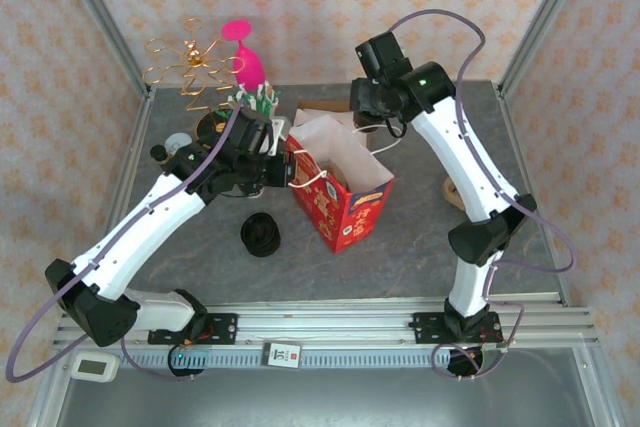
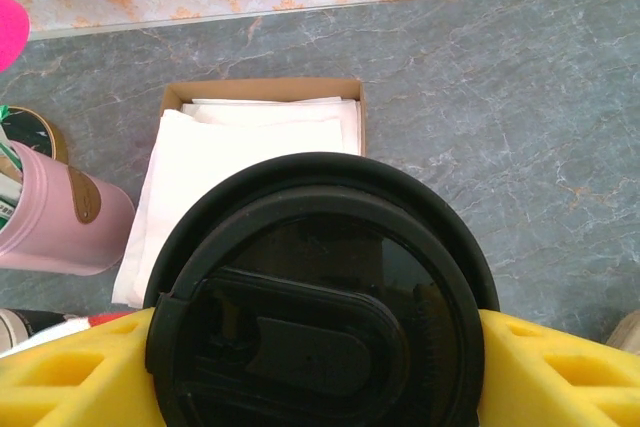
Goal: Pack the takeout coffee
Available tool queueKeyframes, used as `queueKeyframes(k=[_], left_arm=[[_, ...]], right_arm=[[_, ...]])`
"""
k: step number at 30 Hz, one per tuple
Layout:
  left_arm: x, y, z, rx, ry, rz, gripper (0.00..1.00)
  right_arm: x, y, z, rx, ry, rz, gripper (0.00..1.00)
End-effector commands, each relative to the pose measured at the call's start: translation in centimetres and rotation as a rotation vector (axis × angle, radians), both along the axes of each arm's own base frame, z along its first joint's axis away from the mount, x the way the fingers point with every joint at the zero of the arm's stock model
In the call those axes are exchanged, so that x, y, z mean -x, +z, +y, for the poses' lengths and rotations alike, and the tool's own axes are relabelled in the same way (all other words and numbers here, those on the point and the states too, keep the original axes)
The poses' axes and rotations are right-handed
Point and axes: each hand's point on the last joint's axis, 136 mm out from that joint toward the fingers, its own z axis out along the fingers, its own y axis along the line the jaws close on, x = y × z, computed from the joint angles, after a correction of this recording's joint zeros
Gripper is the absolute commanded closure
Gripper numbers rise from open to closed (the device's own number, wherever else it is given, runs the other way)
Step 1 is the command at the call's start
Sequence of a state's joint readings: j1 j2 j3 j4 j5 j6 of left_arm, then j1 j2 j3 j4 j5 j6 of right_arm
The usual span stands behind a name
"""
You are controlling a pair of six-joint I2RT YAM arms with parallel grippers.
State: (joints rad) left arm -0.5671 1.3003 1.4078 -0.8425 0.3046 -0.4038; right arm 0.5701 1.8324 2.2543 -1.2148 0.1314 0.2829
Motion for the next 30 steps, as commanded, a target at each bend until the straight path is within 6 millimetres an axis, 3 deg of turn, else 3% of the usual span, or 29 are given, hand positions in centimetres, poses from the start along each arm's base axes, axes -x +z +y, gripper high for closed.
queueKeyframes(k=[1, 2, 4, 9, 15, 18, 21, 24, 30], left_arm=[[-0.2, 0.8, 2.0, -0.059, 0.018, -0.027, 0.82], [-0.1, 1.2, 1.9, -0.043, 0.018, -0.031, 0.69], [0.2, 2.4, 1.5, 0.008, 0.015, -0.040, 0.58], [0.5, 4.9, 4.4, 0.021, 0.190, -0.093, 0.38], [0.5, 7.8, 5.7, 0.101, 0.352, -0.110, 0.37], [1.1, 8.8, 2.5, 0.200, 0.312, -0.115, 0.39], [1.5, 7.5, -1.3, 0.260, 0.251, -0.071, 0.39], [0.9, 4.8, -1.8, 0.211, 0.279, -0.021, 0.42], [-0.3, 1.0, -3.4, 0.208, 0.289, 0.024, 0.45]], right_arm=[[1.8, 1.7, -2.0, 0.013, -0.023, -0.021, 0.29], [2.1, 1.8, -2.1, 0.011, -0.024, -0.020, 0.29], [2.5, 1.9, -2.6, 0.018, -0.037, -0.024, 0.29], [3.4, 2.3, -3.7, 0.028, -0.057, -0.035, 0.29], [4.2, 2.8, -4.4, 0.031, -0.067, -0.042, 0.29], [4.6, 3.3, -4.7, 0.024, -0.069, -0.048, 0.29], [5.1, 3.7, -4.7, 0.008, -0.063, -0.053, 0.30], [5.5, 3.9, -4.8, 0.003, -0.056, -0.053, 0.30], [6.4, 4.4, -4.5, -0.036, -0.024, -0.048, 0.31]])
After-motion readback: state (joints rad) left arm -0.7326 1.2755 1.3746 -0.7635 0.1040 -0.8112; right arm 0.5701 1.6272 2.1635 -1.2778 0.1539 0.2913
